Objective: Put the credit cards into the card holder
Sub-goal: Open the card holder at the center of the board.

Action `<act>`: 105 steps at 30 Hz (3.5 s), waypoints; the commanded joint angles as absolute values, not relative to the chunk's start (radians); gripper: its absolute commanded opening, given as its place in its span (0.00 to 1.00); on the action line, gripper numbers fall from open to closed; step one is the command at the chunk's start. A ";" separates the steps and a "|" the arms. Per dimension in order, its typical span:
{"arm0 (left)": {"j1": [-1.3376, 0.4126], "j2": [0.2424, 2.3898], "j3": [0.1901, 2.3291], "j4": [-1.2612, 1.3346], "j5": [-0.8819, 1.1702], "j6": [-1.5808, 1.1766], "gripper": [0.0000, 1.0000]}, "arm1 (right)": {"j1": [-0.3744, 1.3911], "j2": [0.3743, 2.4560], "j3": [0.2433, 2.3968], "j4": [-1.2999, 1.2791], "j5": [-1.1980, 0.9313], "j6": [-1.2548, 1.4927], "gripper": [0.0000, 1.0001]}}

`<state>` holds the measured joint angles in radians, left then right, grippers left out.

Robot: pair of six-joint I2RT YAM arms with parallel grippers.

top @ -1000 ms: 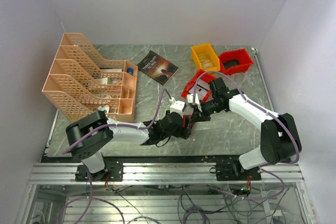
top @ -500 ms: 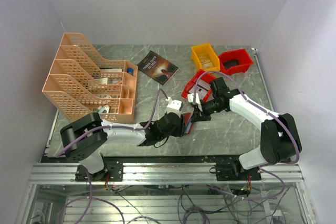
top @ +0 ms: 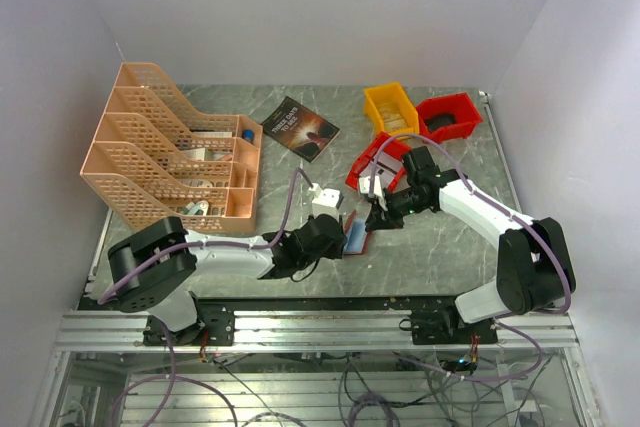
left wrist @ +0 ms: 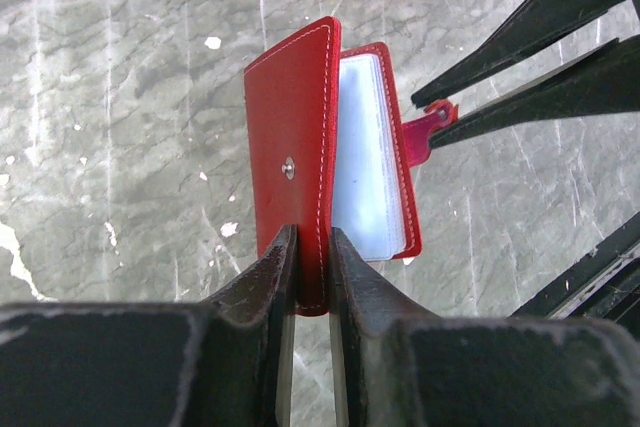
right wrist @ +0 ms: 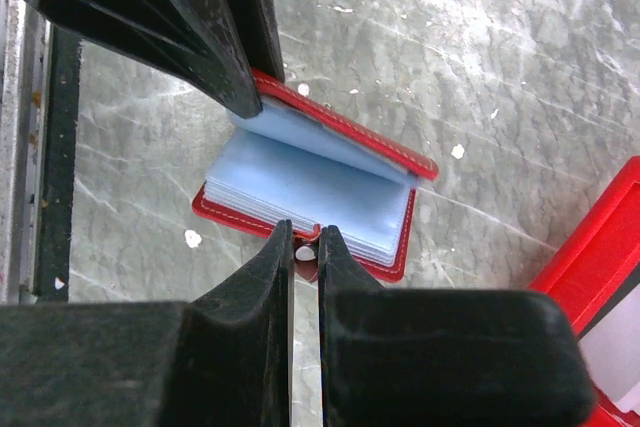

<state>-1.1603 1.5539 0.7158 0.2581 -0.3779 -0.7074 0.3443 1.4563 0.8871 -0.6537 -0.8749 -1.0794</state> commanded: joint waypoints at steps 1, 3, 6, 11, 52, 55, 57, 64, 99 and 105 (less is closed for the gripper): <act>-1.163 1.516 0.677 0.226 -0.410 -0.774 0.08 | 0.337 1.439 0.893 -0.614 -0.840 -1.060 0.00; -1.163 1.503 0.655 0.238 -0.402 -0.819 0.07 | 0.336 1.435 0.888 -0.599 -0.821 -1.047 0.00; -1.162 1.487 0.613 0.281 -0.382 -0.899 0.07 | 0.335 1.433 0.877 -0.564 -0.781 -1.016 0.00; -1.161 1.459 0.539 0.306 -0.397 -1.040 0.07 | 0.333 1.456 0.865 -0.497 -0.676 -0.938 0.07; -1.166 1.298 0.498 0.170 -0.573 -1.027 0.60 | 0.440 1.726 1.037 -0.648 -0.577 -0.755 0.07; -1.166 1.213 0.522 0.125 -0.572 -0.967 0.58 | 0.440 1.725 1.042 -0.648 -0.594 -0.745 0.08; -1.166 1.173 0.537 0.123 -0.546 -0.928 0.56 | 0.441 1.728 1.046 -0.648 -0.609 -0.742 0.08; -1.171 1.276 0.612 0.285 -0.350 -0.856 0.52 | 0.445 1.756 1.065 -0.643 -0.663 -0.706 0.09; -1.247 1.839 1.049 -0.111 -0.584 -0.907 0.59 | 0.370 1.716 1.106 -0.677 -0.764 -0.680 0.16; -1.246 1.844 1.026 -0.094 -0.567 -0.923 0.43 | 0.370 1.715 1.104 -0.681 -0.761 -0.685 0.16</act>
